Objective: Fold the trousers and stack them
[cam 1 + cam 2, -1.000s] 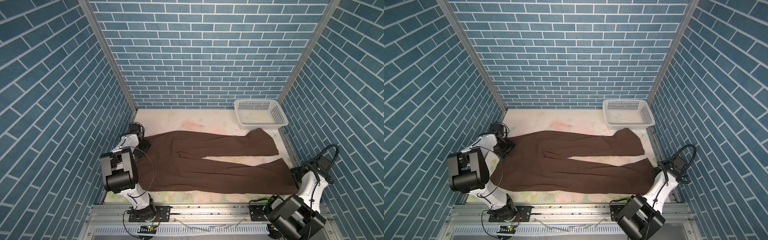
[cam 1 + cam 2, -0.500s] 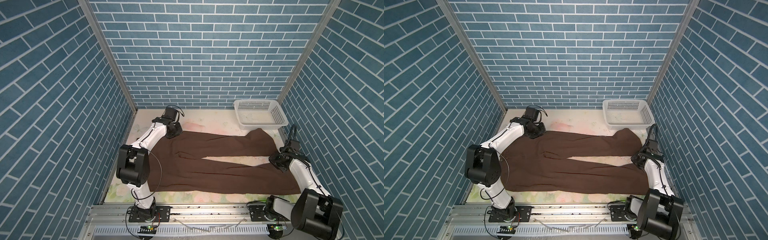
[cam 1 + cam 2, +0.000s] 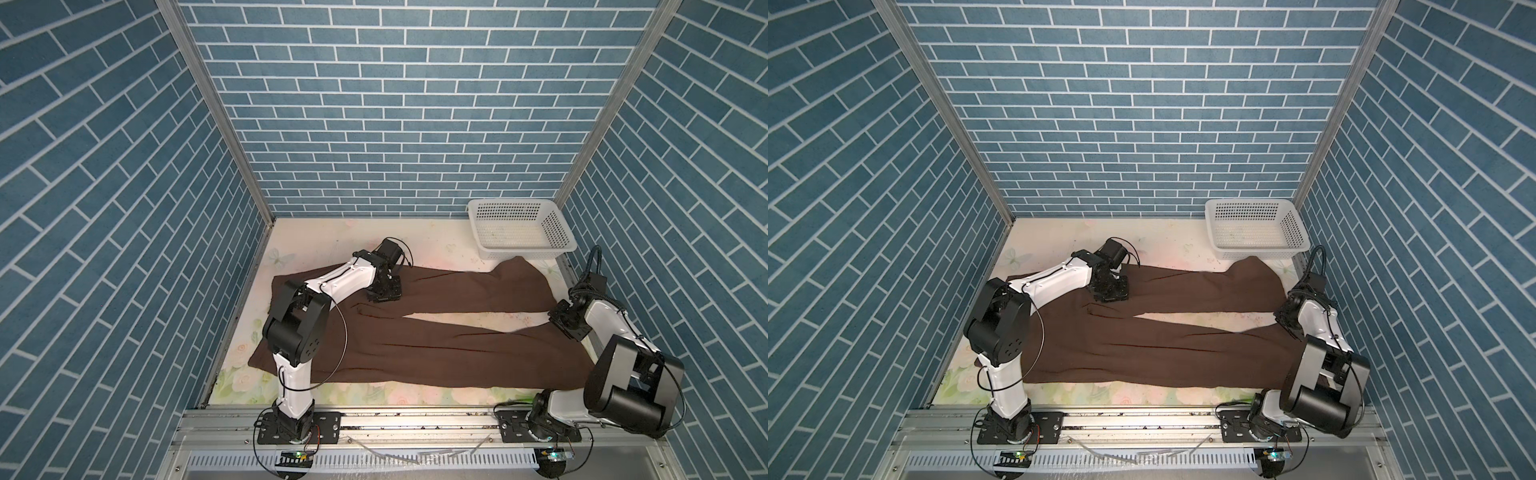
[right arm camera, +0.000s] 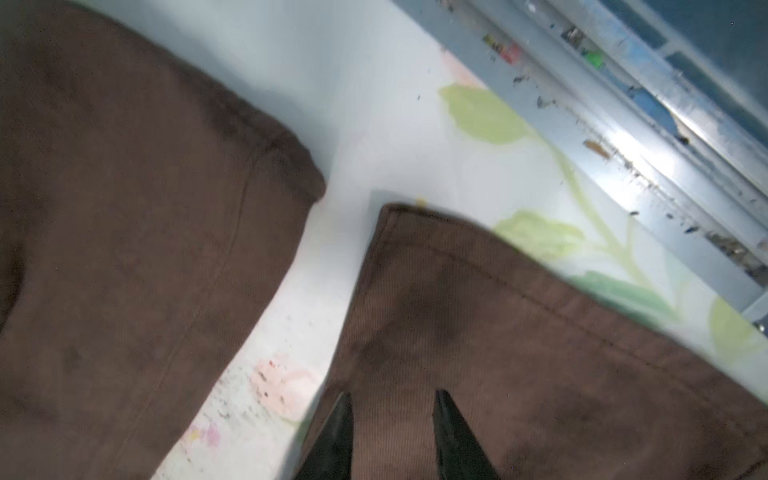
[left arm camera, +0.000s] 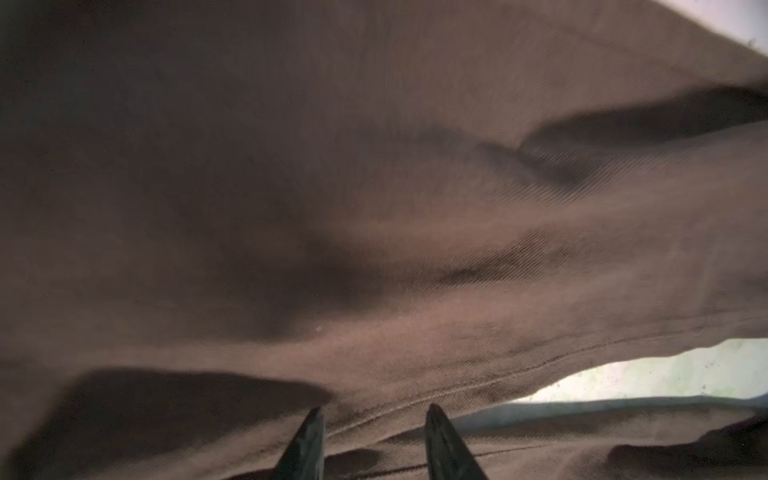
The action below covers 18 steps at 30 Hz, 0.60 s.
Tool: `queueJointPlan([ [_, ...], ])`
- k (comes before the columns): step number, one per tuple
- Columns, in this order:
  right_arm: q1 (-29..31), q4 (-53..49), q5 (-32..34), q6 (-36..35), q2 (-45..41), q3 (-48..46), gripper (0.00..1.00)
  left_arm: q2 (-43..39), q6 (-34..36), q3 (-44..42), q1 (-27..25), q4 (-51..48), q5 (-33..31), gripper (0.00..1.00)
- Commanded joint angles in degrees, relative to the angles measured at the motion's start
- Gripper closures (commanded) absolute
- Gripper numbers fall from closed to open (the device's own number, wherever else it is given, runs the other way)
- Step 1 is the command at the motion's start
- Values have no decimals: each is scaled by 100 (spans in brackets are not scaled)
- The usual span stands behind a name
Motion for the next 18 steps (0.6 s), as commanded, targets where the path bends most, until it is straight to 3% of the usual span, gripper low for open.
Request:
queueJointPlan([
  [1,-135,98,-177,-286,326,343,66,187,-210,107,-182,-420,1,55],
  [8,-136,89,-419,-457,1164,924,52,483,-361,191,-382,-519,200,42],
  [18,-110,-209,-490,-413,1939,1362,47,704,-462,39,-386,-578,197,40],
])
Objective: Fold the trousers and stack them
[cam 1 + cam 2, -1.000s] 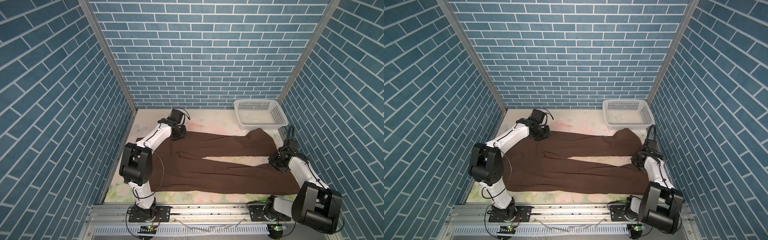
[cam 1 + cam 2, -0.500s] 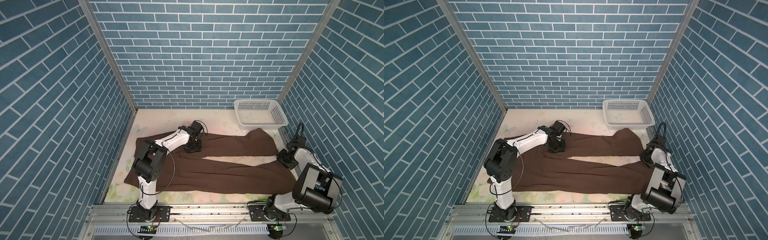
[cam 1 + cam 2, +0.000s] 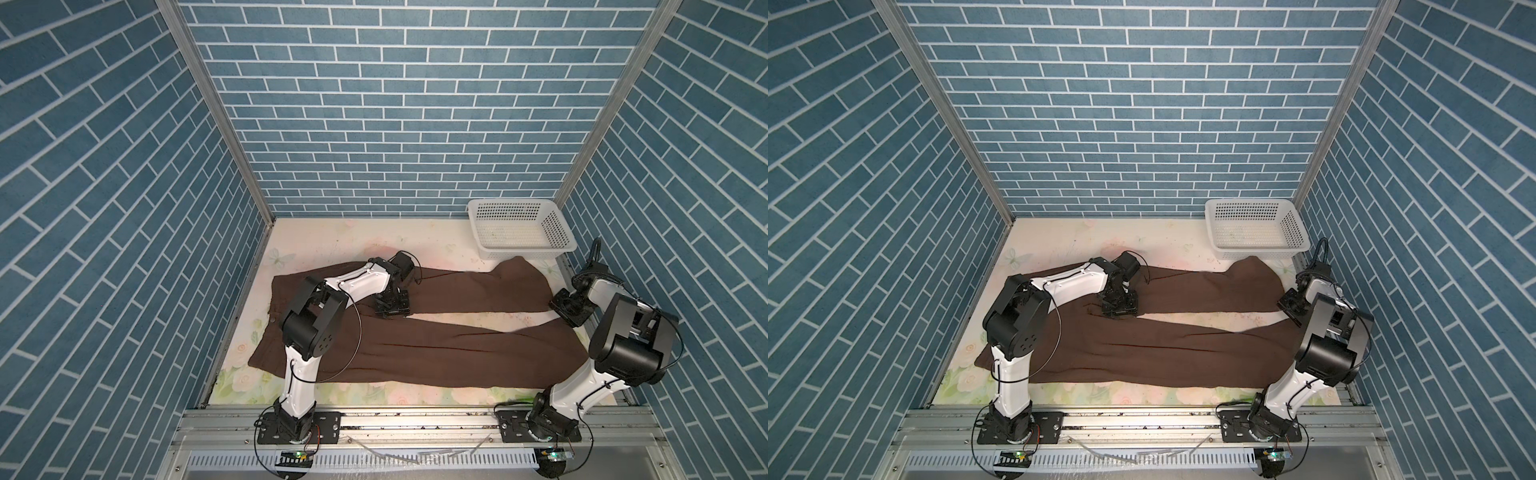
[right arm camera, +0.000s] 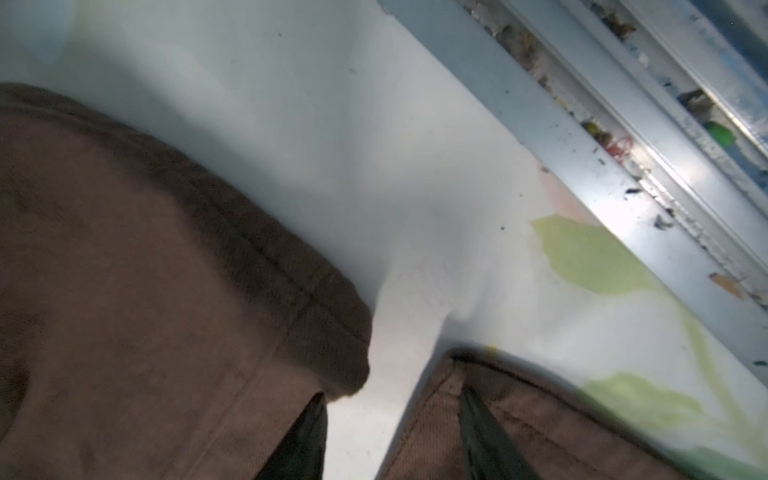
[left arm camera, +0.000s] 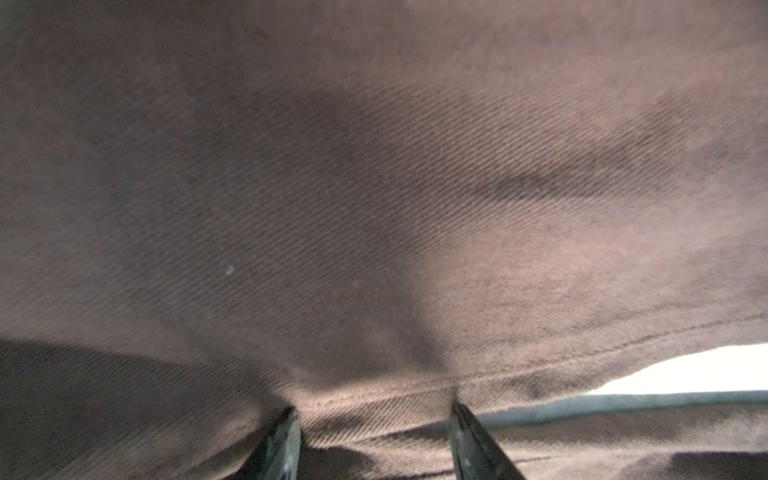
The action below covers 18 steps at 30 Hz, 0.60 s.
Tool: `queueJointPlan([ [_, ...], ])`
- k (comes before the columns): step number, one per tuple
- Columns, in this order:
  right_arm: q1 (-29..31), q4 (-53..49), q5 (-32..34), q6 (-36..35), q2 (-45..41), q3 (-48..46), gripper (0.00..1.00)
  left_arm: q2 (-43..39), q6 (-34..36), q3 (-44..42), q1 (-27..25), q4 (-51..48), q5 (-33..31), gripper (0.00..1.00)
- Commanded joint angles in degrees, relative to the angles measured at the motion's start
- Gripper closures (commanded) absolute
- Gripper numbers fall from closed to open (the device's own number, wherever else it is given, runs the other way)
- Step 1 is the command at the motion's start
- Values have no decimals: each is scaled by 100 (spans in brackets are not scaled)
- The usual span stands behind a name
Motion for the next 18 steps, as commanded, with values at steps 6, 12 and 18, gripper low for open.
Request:
queueJointPlan([
  [6,84,-519,554,-23,394,179,53,327,-149,-134,-2,-113,49,54],
  [12,81,-595,469,100,459,323,100,389,-180,-94,41,-152,1,86],
  [18,-124,-730,613,235,341,595,100,313,-321,-401,331,19,119,100],
])
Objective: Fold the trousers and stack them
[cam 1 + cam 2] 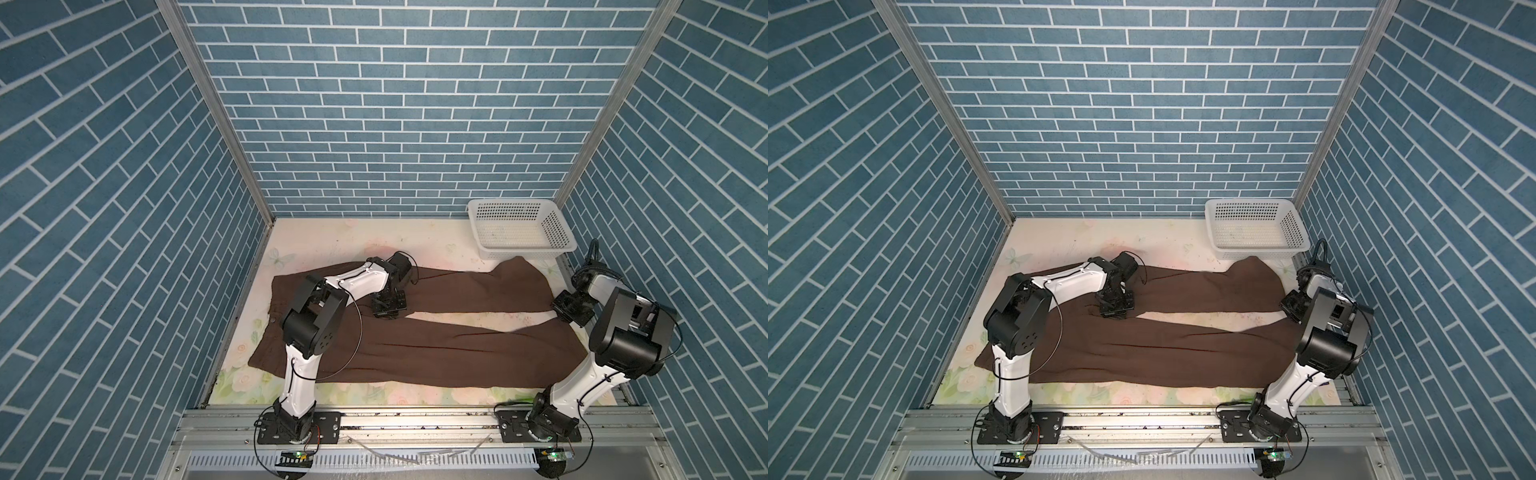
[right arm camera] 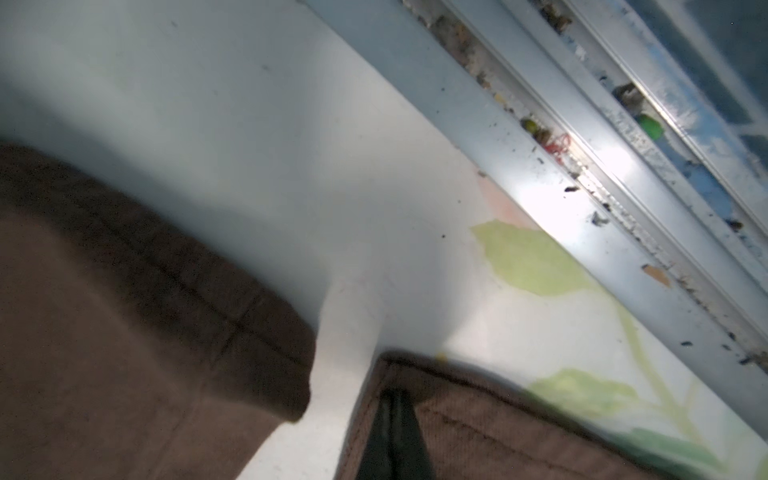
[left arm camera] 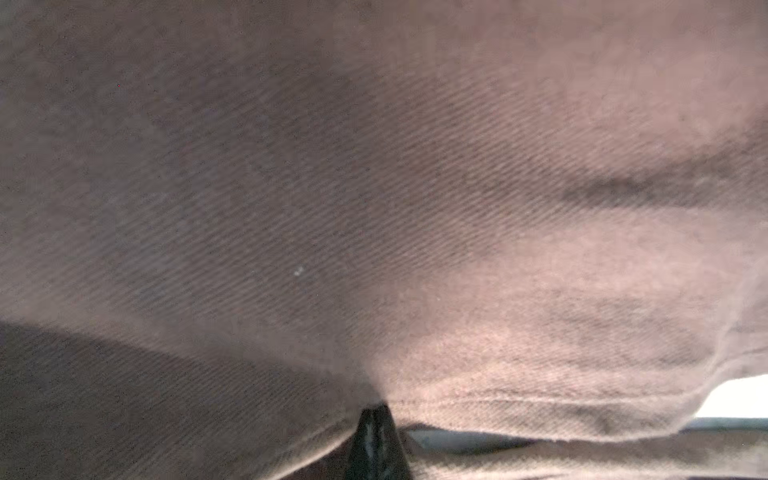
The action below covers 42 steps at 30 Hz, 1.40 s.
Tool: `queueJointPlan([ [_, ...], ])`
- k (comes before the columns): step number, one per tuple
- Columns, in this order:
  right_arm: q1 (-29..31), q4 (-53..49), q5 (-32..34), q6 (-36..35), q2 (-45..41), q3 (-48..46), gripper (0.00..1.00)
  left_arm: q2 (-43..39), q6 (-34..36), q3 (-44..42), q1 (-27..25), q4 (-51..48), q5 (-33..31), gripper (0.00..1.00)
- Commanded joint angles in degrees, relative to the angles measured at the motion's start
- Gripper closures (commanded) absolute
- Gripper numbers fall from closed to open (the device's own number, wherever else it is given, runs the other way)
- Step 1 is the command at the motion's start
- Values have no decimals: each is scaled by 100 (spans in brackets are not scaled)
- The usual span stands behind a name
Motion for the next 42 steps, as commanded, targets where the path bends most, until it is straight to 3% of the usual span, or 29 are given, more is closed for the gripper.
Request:
queueJointPlan([
  [1,-167,-225,86,213,26,271,100,196,-128,-436,233,122,75,100],
  [6,-435,74,-112,405,-417,301,100,-47,-111,-723,505,187,-10,100],
  [14,-371,139,-445,416,-813,334,100,-42,5,-451,550,138,95,100],
  [15,-320,-31,-449,336,-787,379,95,-57,3,-431,545,128,72,100],
  [17,-177,-299,-430,168,-761,358,70,-78,-6,-416,546,137,41,100],
  [18,-90,-463,-364,88,-733,345,63,-69,-5,-418,551,140,45,100],
  [20,100,-722,-238,-41,-672,322,54,-47,-10,-419,551,156,84,100],
  [27,384,-1074,-389,34,-553,-26,42,-15,-36,-530,548,285,247,100],
  [36,435,-1404,-358,244,-271,-76,40,83,-103,-696,551,468,472,100],
  [42,474,-1227,-445,371,95,-91,53,133,-111,-734,545,502,479,100],
])
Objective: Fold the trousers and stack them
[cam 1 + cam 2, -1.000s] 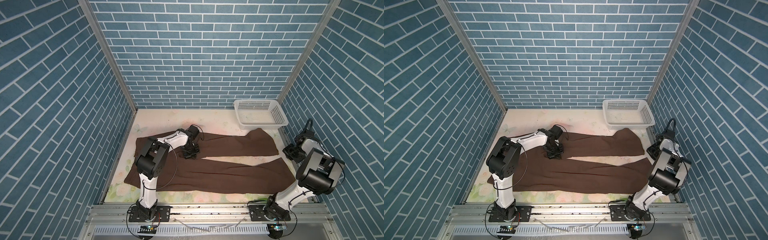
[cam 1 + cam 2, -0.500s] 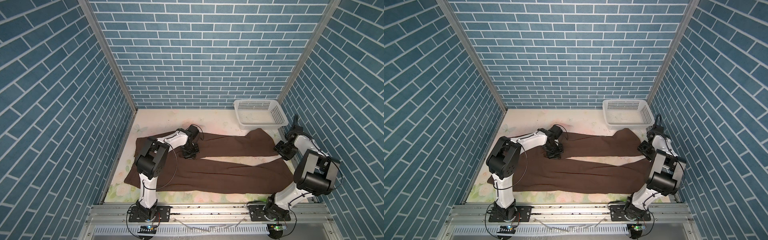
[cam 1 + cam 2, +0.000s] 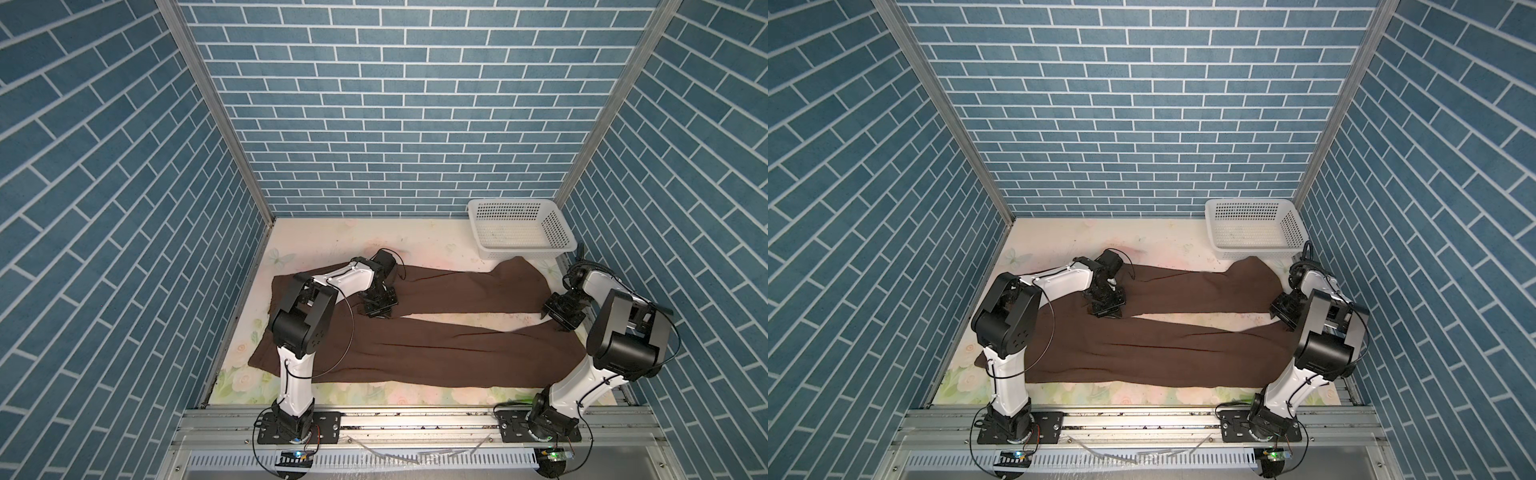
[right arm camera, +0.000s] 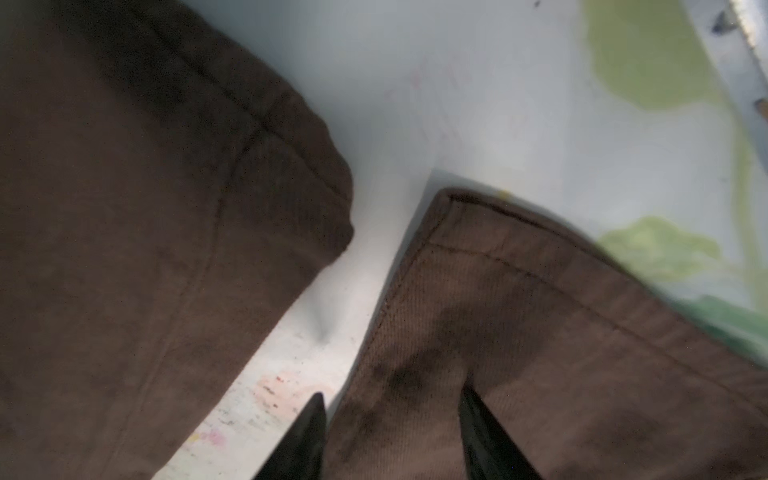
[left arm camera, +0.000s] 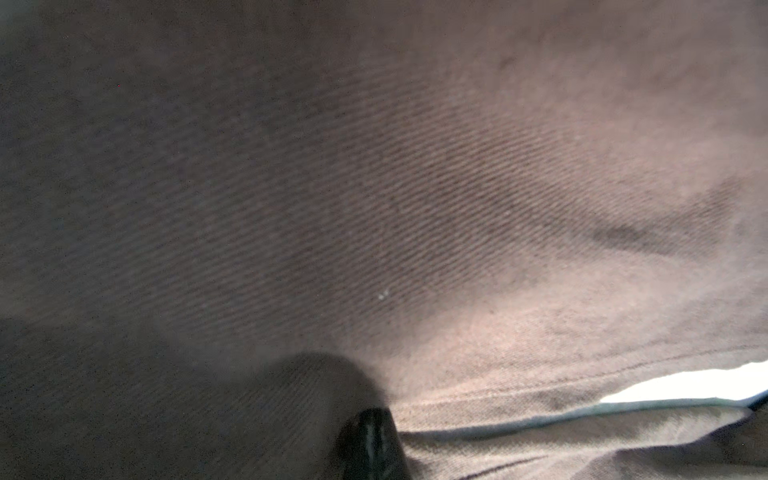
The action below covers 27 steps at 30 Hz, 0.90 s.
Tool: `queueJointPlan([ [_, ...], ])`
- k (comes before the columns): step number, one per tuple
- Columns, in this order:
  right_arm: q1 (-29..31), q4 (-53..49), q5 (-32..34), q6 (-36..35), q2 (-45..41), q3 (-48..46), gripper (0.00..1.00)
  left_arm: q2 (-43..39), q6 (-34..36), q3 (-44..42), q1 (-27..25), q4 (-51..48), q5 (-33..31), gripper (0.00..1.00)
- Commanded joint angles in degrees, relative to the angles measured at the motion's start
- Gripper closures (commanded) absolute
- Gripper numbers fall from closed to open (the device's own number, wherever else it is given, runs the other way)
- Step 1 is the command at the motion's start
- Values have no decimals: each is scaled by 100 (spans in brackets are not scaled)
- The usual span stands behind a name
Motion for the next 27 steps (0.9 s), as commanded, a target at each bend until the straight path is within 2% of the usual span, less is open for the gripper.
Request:
queueJointPlan([
  [1,38,-76,-54,171,242,-175,55,384,-29,-242,21,36,-237,100],
  [3,45,-1,-54,174,340,-214,60,382,-35,-237,21,27,-259,100],
  [5,45,64,-57,170,411,-233,70,382,-48,-242,15,19,-259,100],
  [8,41,107,-35,170,452,-201,95,382,-43,-243,22,0,-281,100],
  [9,44,97,6,170,441,-165,100,374,-48,-243,23,-9,-298,100],
  [15,-162,-16,393,200,34,157,100,363,-57,-364,19,34,-367,100],
  [22,-786,423,180,493,-847,43,100,332,-90,-675,136,190,-519,100],
  [27,-825,711,199,634,-1284,-147,100,218,-51,-761,390,203,-622,100],
])
